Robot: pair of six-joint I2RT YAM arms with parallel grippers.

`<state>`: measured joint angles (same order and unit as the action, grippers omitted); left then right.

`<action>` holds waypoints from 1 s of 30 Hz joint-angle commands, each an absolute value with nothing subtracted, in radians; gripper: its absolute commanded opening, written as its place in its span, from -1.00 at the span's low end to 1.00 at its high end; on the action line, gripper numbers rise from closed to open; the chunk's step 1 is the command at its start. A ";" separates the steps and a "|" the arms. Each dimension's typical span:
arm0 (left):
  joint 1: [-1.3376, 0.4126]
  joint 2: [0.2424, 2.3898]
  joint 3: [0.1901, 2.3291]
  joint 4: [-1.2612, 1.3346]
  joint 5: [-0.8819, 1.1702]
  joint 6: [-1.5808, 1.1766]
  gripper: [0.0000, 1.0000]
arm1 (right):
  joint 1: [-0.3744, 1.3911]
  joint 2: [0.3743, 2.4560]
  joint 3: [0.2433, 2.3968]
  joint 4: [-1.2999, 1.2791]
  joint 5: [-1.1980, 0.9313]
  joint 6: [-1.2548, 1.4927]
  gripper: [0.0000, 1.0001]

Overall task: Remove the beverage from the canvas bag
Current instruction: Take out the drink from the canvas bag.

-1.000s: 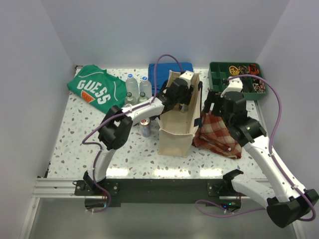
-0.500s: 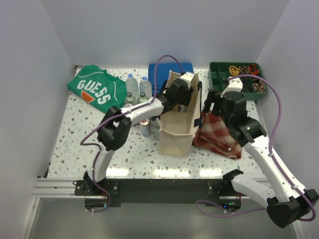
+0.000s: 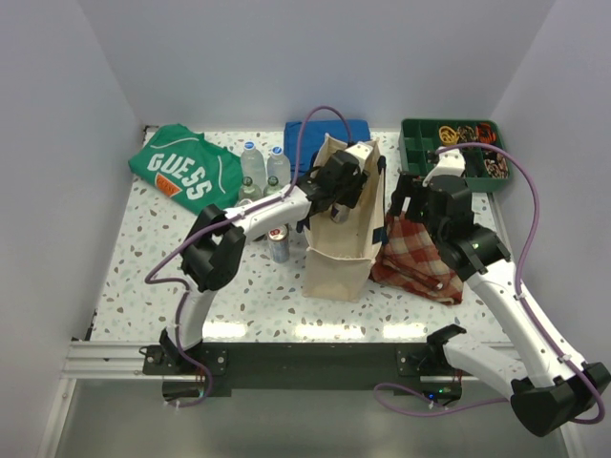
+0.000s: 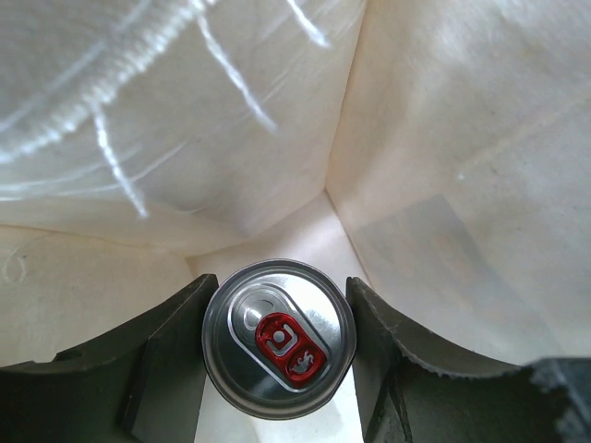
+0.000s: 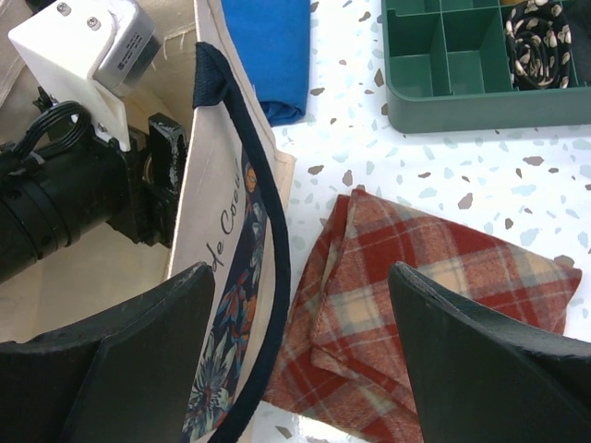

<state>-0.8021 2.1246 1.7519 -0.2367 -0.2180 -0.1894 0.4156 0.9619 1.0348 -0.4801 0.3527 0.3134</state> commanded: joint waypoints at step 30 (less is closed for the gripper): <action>-0.808 1.907 1.904 -0.354 -0.043 -0.081 -1.00 | 0.411 0.948 1.063 -0.429 0.337 0.342 0.61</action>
